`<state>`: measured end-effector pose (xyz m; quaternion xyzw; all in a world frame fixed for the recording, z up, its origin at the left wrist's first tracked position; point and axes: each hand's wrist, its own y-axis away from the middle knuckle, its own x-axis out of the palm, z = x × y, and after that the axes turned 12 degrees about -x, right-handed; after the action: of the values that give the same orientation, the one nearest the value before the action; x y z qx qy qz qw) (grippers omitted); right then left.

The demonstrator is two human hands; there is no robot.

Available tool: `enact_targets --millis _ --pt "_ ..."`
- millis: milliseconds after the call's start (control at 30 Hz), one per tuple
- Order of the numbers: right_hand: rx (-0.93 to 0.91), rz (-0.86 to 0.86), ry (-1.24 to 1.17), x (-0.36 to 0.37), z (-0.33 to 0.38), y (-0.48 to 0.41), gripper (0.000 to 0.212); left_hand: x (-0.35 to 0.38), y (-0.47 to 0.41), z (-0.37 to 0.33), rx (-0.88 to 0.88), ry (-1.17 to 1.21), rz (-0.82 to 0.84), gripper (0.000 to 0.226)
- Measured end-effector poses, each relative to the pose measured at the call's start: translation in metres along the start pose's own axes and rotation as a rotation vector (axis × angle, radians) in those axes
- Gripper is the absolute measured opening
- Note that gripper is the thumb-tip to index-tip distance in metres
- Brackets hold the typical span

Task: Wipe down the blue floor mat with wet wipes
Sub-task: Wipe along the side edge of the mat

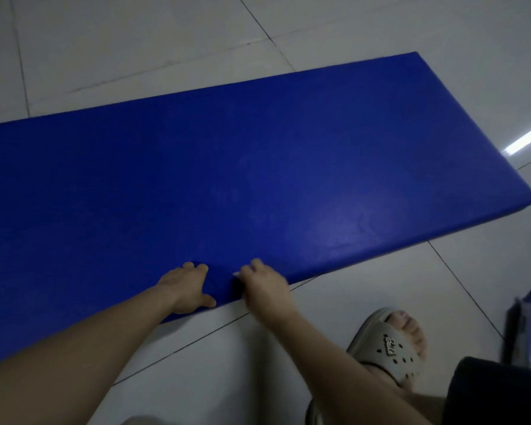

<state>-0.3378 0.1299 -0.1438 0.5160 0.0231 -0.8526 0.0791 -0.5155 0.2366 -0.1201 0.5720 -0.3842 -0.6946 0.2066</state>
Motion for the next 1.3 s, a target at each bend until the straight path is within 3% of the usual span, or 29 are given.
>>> enact_targets --millis 167,300,433,600,700,800,967,1033,1100,1167,1300 --pt "0.444 -0.162 0.081 -0.058 -0.095 0.044 0.009 -0.002 0.002 -0.001 0.015 0.009 0.004 0.049" --pt "0.688 -0.268 0.084 -0.050 -0.082 0.038 0.011 -0.002 0.001 -0.002 0.008 -0.002 0.016 0.056" --pt "0.592 -0.214 -0.068 -0.010 -0.019 0.016 0.009 -0.002 0.000 -0.002 -0.001 0.002 0.009 0.063" --pt "0.097 0.033 -0.095 0.021 0.046 0.002 0.011 -0.001 -0.001 -0.001 -0.010 -0.020 0.002 0.068" --pt "-0.109 0.069 -0.055 0.016 0.024 0.005 0.007 0.000 -0.002 -0.002 -0.016 -0.013 0.004 0.068" --pt "0.021 -0.021 -0.048 -0.012 -0.026 0.027 0.008 -0.001 -0.001 -0.001 -0.005 0.016 0.018 0.062" --pt "0.660 -0.282 -0.020 -0.062 -0.104 0.061 0.013 -0.002 0.000 0.000 0.012 0.019 0.029 0.058" --pt "0.793 -0.343 -0.033 -0.065 -0.109 0.059 0.008 -0.002 0.000 -0.001 0.010 0.010 0.038 0.060" --pt "0.823 -0.380 -0.101 -0.061 -0.096 0.055 0.006 -0.006 0.002 -0.006 -0.011 0.007 0.055 0.056" --pt "0.735 -0.366 -0.179 -0.049 -0.072 0.049 0.007 -0.014 0.006 -0.015 -0.030 -0.080 0.051 0.042" --pt "0.506 -0.249 -0.222 -0.032 -0.044 0.034 0.010 -0.034 0.020 -0.051 0.054 -0.338 -0.138 0.041"
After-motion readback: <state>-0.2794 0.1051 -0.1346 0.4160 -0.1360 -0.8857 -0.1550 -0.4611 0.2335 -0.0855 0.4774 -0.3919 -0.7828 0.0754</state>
